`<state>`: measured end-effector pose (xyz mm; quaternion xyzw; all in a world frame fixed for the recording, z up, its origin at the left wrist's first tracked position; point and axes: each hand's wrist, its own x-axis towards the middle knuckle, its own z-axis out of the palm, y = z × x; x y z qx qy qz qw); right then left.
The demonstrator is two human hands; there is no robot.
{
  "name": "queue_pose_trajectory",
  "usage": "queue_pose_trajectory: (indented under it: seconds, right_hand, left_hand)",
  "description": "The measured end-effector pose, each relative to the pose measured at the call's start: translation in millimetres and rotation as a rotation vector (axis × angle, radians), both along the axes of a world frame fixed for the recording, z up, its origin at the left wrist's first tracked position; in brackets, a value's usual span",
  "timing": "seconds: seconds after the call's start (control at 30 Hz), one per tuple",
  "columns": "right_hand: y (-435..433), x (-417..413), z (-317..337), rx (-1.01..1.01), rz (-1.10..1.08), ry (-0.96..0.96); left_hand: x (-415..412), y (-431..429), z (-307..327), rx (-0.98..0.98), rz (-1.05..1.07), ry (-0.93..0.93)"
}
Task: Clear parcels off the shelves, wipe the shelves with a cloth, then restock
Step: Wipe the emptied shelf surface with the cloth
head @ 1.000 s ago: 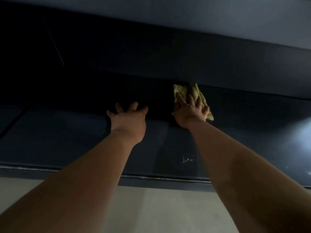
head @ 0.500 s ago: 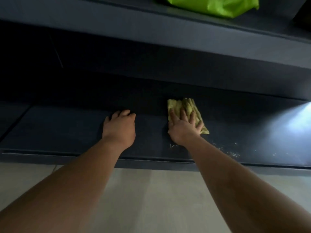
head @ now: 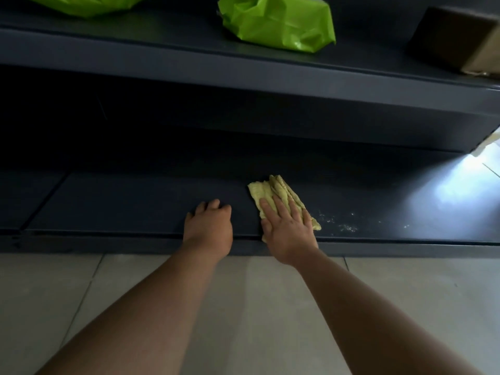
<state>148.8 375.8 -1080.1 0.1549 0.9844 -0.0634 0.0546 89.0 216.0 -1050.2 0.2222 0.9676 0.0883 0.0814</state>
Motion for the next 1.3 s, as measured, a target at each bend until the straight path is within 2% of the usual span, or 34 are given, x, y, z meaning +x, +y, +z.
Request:
queue_pose_trajectory:
  seconds: [0.2, 0.37, 0.43, 0.6, 0.73, 1.0, 1.17, 1.3]
  right_hand:
    - [65.9, 57.5, 4.4, -0.016, -0.205, 0.075]
    - [108.1, 89.2, 29.2, -0.074, -0.443, 0.234]
    - [110.3, 78.1, 36.7, -0.072, -0.362, 0.231]
    - [76.7, 22.6, 17.5, -0.020, -0.094, 0.059]
    - [89.7, 19.6, 2.7, -0.016, -0.031, 0.087]
    - [169.5, 55.9, 9.7, -0.059, -0.374, 0.100]
    - [153.8, 19.7, 9.6, -0.048, -0.043, 0.077]
    - [145.4, -35.9, 13.8, -0.072, 0.076, 0.027]
  left_hand:
    - [11.4, 21.5, 6.7, -0.001, -0.048, -0.037]
    - [14.8, 44.0, 11.4, 0.047, -0.107, -0.040]
    - [15.5, 57.5, 12.3, 0.063, -0.122, -0.053]
    - [12.3, 84.9, 10.2, 0.025, -0.135, -0.067]
    - [10.6, 100.7, 4.8, -0.018, -0.115, -0.035]
    - [2.0, 123.6, 1.3, 0.003, -0.101, 0.020]
    - [-12.6, 129.7, -3.8, 0.030, -0.091, 0.027]
    - [-24.2, 132.8, -7.9, 0.001, -0.084, 0.083]
